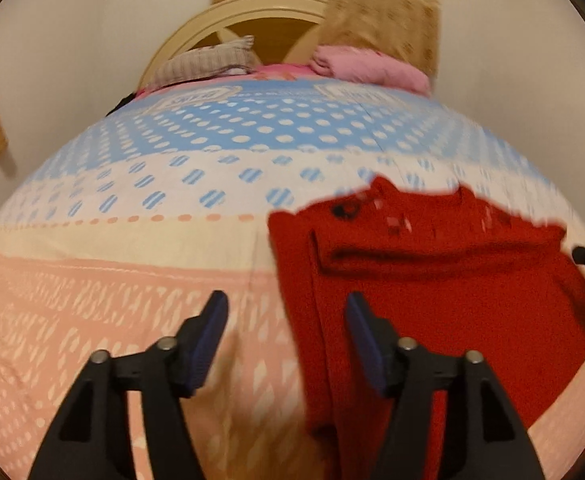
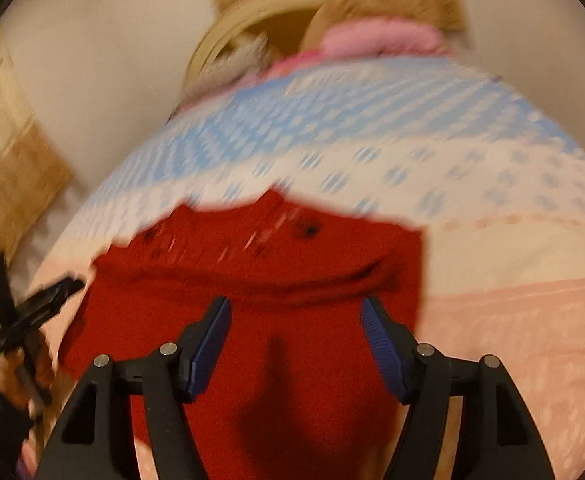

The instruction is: Fold small clothes

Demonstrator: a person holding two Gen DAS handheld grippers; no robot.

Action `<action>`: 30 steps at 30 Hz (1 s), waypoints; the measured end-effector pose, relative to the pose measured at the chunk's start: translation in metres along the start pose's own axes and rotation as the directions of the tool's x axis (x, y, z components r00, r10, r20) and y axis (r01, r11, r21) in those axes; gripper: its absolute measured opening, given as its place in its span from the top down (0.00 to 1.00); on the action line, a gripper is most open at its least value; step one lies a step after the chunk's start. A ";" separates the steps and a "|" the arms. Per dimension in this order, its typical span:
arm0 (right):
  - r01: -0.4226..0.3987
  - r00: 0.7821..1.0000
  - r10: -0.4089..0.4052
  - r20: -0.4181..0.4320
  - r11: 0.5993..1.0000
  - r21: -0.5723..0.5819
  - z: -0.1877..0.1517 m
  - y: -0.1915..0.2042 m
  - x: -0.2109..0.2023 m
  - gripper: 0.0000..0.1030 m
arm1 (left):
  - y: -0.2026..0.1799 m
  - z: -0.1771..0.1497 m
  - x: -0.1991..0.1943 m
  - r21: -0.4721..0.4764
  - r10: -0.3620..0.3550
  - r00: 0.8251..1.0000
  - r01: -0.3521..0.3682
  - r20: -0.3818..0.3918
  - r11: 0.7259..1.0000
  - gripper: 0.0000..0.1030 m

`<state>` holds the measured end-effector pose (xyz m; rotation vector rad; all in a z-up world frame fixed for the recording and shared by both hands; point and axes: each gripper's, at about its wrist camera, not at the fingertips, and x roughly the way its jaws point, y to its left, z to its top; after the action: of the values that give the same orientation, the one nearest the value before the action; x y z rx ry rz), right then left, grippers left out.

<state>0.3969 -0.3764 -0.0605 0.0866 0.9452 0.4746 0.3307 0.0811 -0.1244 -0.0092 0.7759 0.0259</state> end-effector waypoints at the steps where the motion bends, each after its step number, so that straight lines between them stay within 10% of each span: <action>1: 0.005 0.999 -0.006 -0.048 1.000 -0.021 0.000 0.006 0.009 0.34 | -0.004 0.000 0.004 0.022 0.009 1.000 -0.009 -0.009 1.000 0.36; 4: 0.070 0.987 -0.088 -0.134 0.989 -0.132 0.005 0.026 0.041 0.34 | -0.003 0.012 0.018 0.017 0.049 0.999 -0.049 -0.009 0.999 0.36; 9: 0.227 0.974 -0.226 0.021 0.963 -0.147 0.049 0.032 0.046 0.34 | 0.024 0.036 0.030 -0.128 0.106 0.994 -0.107 -0.009 0.986 0.35; 24: 0.127 0.989 -0.121 0.084 0.990 -0.063 -0.031 0.018 -0.026 0.33 | 0.024 -0.023 -0.027 -0.128 -0.026 0.999 0.028 0.021 0.991 0.20; 30: 0.104 0.994 -0.100 0.044 0.990 -0.097 -0.054 0.026 -0.023 0.33 | 0.006 -0.041 -0.015 -0.031 0.051 0.998 -0.052 -0.037 0.998 0.15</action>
<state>0.3333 -0.3698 -0.0683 -0.0417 0.8817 0.4230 0.2908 0.0861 -0.1432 -0.0201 0.8119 0.0877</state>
